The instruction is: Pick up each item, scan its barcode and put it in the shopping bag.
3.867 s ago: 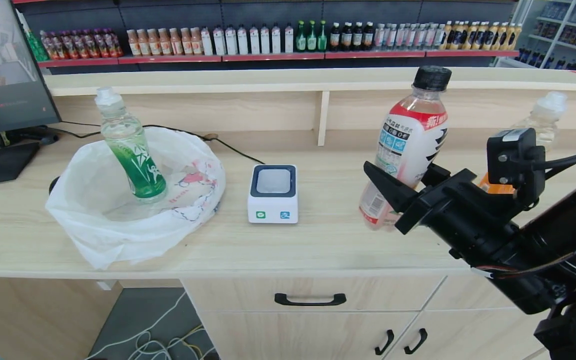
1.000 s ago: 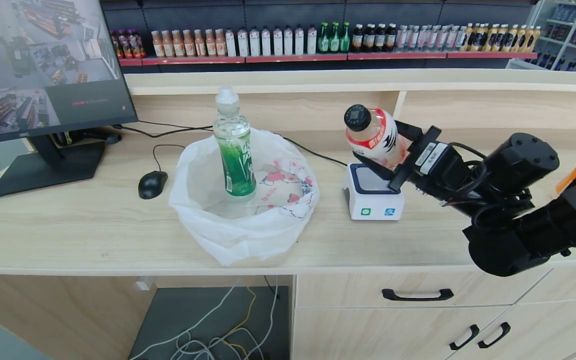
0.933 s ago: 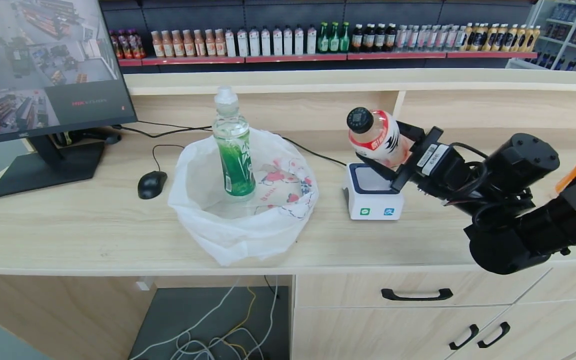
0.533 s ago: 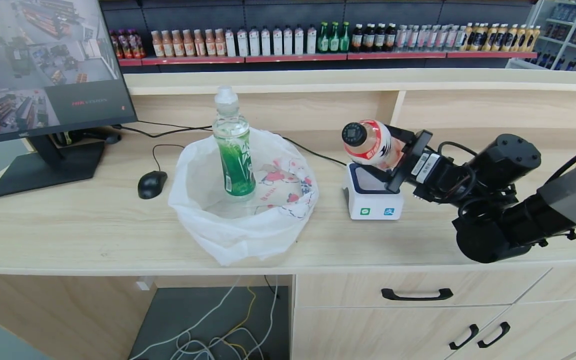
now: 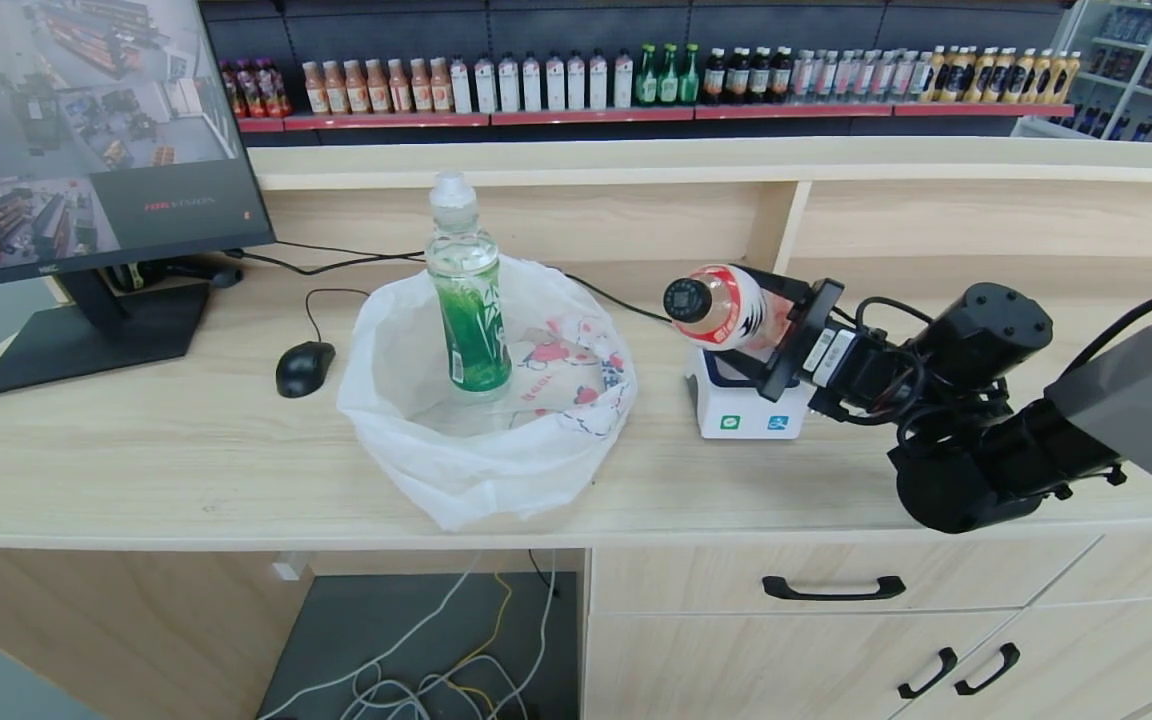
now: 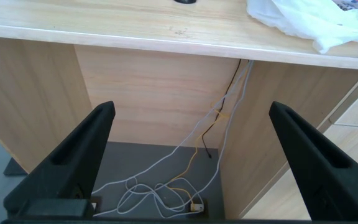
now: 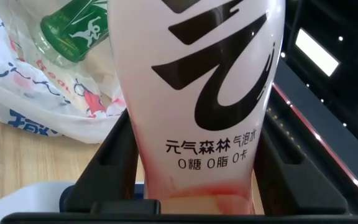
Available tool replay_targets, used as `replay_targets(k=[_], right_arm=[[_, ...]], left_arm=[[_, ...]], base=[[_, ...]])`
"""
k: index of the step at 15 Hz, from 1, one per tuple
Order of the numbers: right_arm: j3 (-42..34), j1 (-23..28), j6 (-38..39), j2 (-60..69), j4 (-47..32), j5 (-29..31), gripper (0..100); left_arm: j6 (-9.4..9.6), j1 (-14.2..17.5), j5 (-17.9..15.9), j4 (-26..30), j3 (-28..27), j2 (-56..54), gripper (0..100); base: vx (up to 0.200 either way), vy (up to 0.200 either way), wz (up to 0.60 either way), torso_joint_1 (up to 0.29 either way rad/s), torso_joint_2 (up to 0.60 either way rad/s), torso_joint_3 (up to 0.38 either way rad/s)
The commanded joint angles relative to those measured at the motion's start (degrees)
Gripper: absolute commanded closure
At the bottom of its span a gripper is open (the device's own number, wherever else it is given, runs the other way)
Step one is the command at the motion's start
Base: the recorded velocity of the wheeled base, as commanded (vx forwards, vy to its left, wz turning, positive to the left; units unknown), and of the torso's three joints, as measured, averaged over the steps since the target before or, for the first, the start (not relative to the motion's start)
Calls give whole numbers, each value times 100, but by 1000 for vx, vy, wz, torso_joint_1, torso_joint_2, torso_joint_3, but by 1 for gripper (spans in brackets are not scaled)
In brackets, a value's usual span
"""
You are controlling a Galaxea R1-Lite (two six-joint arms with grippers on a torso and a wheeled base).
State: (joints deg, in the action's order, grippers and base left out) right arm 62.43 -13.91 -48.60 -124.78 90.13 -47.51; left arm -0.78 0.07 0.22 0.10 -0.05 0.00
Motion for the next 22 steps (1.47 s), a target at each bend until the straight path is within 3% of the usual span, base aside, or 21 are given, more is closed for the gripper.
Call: replay_targets(k=[1,18,22], right_arm=[[-29,-7,0,-55,-12,-13,100],[-205,-86,-70,15,-12,49,100],[-398,-314,9,323,-12,277,100]], left_arm=[[-1,1,4,-1,-4,0,0],[-1,1,-4,-1,5,0,0],[-1,1,4,-1,-4,0,0]], base=[[0,0,0,0,0,0],[0,0,0,0,0,0],[0,0,0,0,0,0]])
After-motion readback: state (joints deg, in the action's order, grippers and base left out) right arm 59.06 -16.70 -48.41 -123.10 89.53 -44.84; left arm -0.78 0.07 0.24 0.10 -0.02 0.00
